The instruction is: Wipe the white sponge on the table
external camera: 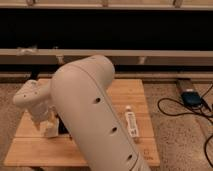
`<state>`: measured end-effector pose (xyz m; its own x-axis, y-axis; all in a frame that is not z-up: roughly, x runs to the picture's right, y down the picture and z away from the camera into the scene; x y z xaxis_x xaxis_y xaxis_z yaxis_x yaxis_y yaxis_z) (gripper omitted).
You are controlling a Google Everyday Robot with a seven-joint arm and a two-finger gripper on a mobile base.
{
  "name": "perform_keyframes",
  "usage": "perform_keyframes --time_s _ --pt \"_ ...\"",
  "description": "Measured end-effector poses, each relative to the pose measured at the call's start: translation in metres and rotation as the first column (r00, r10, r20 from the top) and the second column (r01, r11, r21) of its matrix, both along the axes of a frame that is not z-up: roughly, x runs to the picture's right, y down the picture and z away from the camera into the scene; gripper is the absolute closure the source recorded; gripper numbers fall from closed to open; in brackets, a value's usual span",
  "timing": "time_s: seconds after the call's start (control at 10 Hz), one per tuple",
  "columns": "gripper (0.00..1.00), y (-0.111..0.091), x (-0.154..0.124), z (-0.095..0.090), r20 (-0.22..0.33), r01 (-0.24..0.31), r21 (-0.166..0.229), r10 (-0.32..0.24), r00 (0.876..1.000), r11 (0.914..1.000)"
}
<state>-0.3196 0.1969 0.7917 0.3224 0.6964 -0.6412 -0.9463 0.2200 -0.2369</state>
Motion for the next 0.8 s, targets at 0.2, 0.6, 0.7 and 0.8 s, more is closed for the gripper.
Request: perform_keyframes --time_s 0.2,0.6,0.7,0.8 --pt "0.35 -0.003 0.004 0.004 -0.011 -0.017 -0.006 0.017 1.000 0.9998" --pt "0.35 0.001 0.005 0.012 -0.013 -0.021 -0.023 0.021 1.000 0.9995" --pt "0.35 0.001 0.004 0.013 -0.011 -0.020 -0.025 0.020 1.000 0.9995" --pt "0.35 0.003 0.003 0.013 -0.011 -0.015 -0.028 0.015 1.000 0.9995"
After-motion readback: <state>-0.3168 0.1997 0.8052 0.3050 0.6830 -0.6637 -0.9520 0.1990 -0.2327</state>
